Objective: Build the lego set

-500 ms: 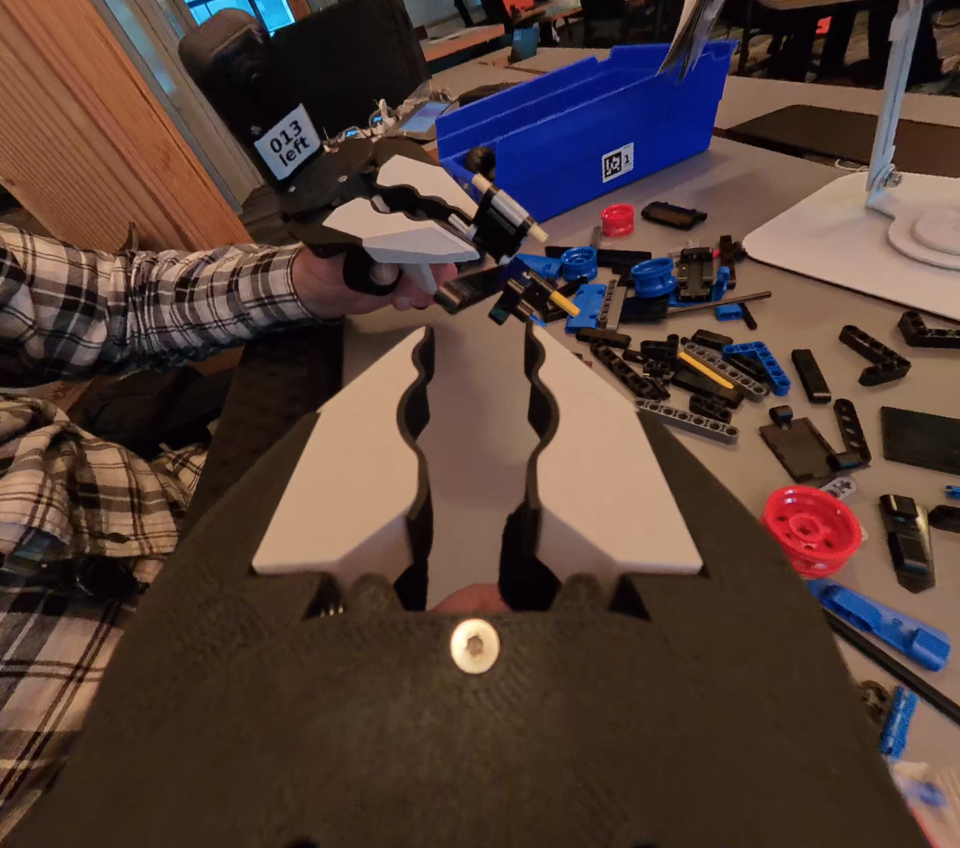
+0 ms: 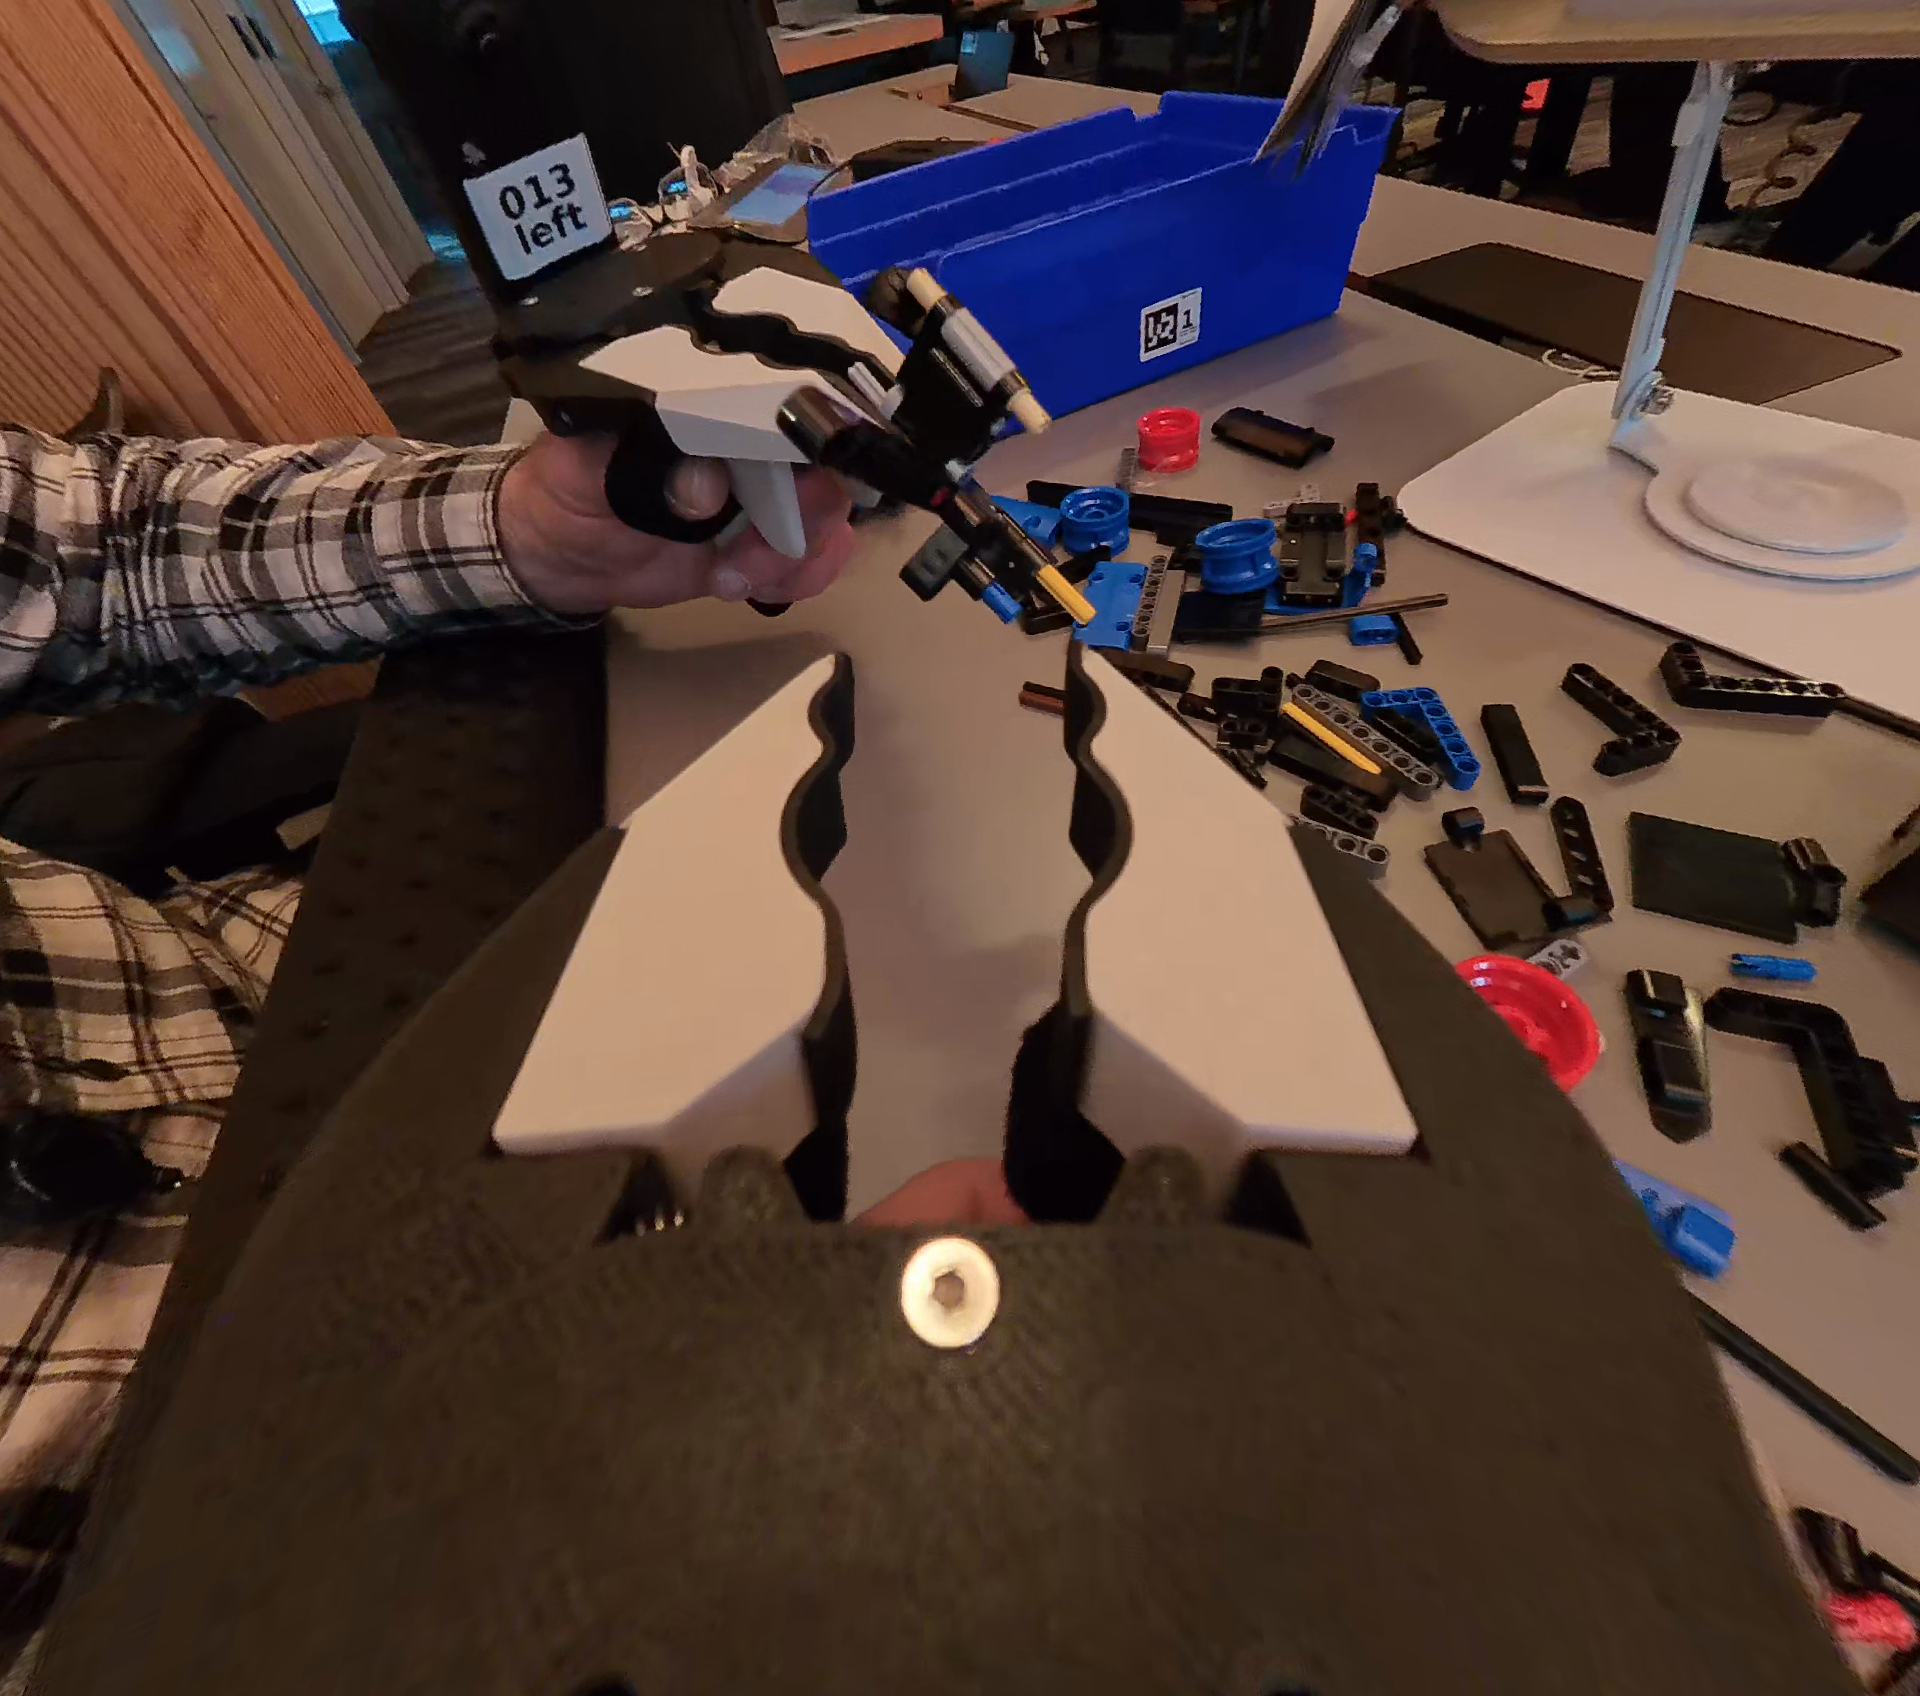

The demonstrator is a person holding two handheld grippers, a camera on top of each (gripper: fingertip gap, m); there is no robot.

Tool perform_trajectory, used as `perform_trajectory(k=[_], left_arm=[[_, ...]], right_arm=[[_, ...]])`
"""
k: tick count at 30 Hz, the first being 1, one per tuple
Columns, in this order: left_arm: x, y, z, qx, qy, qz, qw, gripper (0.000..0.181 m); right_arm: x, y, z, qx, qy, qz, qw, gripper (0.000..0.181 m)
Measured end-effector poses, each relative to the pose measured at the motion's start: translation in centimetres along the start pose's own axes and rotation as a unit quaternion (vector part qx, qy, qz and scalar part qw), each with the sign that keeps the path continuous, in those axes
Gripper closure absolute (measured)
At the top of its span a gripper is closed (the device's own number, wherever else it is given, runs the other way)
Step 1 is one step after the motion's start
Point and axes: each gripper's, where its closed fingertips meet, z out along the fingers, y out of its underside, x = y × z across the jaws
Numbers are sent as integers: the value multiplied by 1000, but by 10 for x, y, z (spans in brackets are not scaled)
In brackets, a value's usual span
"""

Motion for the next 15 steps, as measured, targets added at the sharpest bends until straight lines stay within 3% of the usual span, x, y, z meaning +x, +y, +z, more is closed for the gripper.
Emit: perform_trajectory(k=[15], left_arm=[[-9,-9,-7,33,9,-61,998,175]], right_arm=[[9,4,-4,-11,25,-12,1000,142]])
